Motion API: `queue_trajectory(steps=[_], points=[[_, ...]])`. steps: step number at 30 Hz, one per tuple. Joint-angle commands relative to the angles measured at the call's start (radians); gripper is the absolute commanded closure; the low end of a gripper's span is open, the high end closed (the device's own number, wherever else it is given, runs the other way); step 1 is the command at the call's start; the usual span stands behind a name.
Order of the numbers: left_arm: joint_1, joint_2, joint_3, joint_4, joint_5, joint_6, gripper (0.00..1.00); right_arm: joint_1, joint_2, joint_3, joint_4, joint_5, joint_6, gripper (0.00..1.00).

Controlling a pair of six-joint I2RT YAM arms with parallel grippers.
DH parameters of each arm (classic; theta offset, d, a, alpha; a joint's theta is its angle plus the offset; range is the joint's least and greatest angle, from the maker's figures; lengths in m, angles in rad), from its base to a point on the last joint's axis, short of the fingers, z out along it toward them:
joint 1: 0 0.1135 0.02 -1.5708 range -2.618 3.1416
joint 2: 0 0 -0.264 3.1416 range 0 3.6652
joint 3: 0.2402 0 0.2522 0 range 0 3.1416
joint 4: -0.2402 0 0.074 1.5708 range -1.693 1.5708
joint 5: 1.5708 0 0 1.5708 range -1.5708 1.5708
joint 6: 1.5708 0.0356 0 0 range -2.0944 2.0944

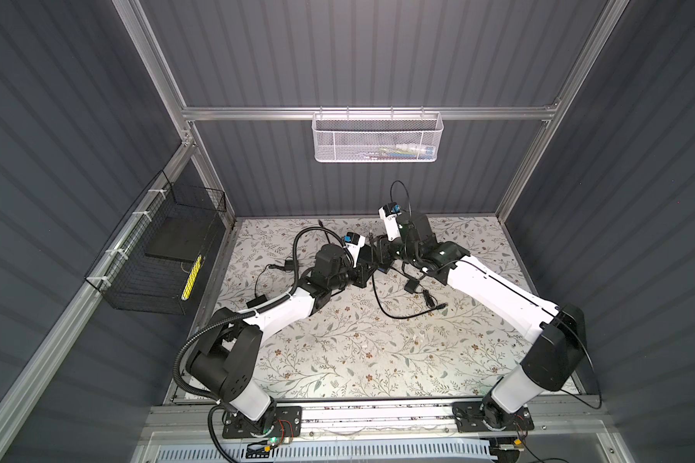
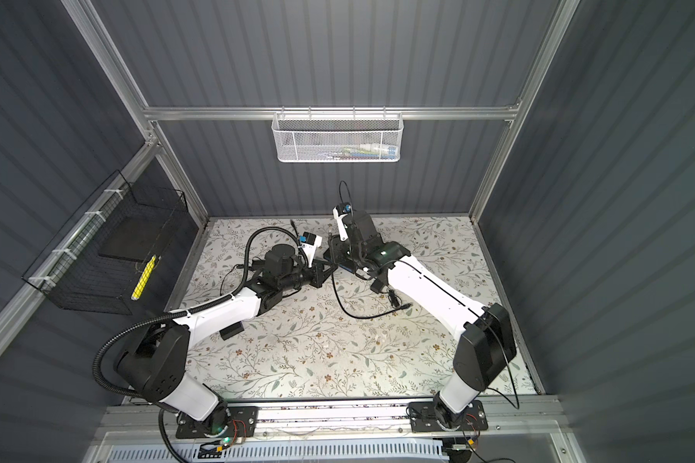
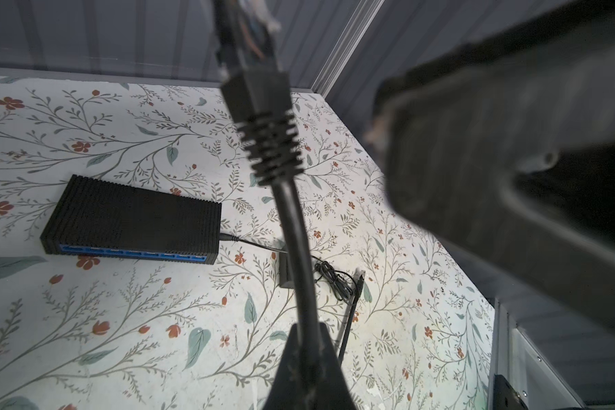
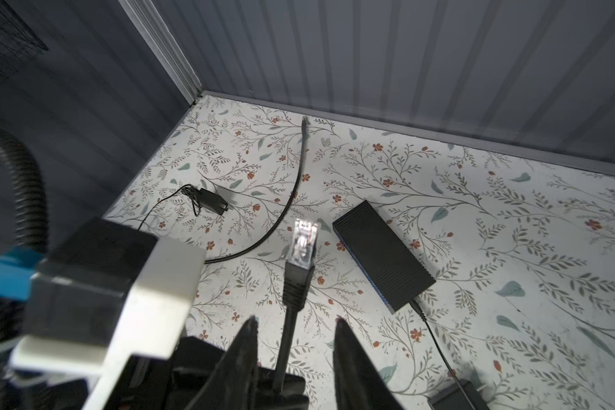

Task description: Insert the plug into the switch port

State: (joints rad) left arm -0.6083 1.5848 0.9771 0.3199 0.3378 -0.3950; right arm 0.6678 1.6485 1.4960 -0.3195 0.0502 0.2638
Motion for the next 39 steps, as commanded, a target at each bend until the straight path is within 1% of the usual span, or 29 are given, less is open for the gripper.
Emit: queue_trajectory(steps=[1,9,21,29,31,33,34,35,36,37,38,39], points=[[-0.007,-0.043,0.023,-0.036,-0.049,0.026,1.0,0.01,0.044,0.05,-0.053,0.062,-0.012,0.63],[-0.01,-0.055,0.003,-0.016,-0.037,0.008,1.0,0.018,0.086,0.092,-0.058,0.078,-0.003,0.65],[-0.014,-0.064,-0.008,-0.013,-0.043,0.001,1.0,0.032,0.127,0.141,-0.059,0.08,0.013,0.8],[-0.015,-0.071,-0.017,-0.004,-0.064,-0.007,1.0,0.032,0.12,0.134,-0.052,0.085,0.029,0.95],[-0.015,-0.073,-0.019,-0.002,-0.071,-0.009,1.0,0.032,0.117,0.128,-0.052,0.076,0.033,1.0],[-0.014,-0.078,-0.021,0.004,-0.071,-0.011,1.0,0.032,0.109,0.113,-0.044,0.063,0.032,1.0],[-0.015,-0.082,-0.023,0.007,-0.075,-0.011,0.96,0.031,0.101,0.099,-0.038,0.046,0.024,1.0],[-0.015,-0.091,-0.026,0.003,-0.088,-0.008,0.85,0.025,0.091,0.083,-0.034,0.032,0.012,1.0],[-0.014,-0.101,-0.026,0.0,-0.101,-0.002,0.77,0.018,0.081,0.065,-0.031,0.009,0.0,1.0],[-0.015,-0.115,-0.031,-0.003,-0.121,0.005,0.67,0.002,0.068,0.041,-0.027,-0.029,-0.011,1.0],[-0.013,-0.133,-0.034,-0.01,-0.137,0.018,0.53,-0.016,0.052,0.018,-0.027,-0.055,-0.018,1.0],[-0.012,-0.148,-0.036,-0.022,-0.151,0.032,0.44,-0.032,0.04,-0.002,-0.031,-0.073,-0.027,1.0]])
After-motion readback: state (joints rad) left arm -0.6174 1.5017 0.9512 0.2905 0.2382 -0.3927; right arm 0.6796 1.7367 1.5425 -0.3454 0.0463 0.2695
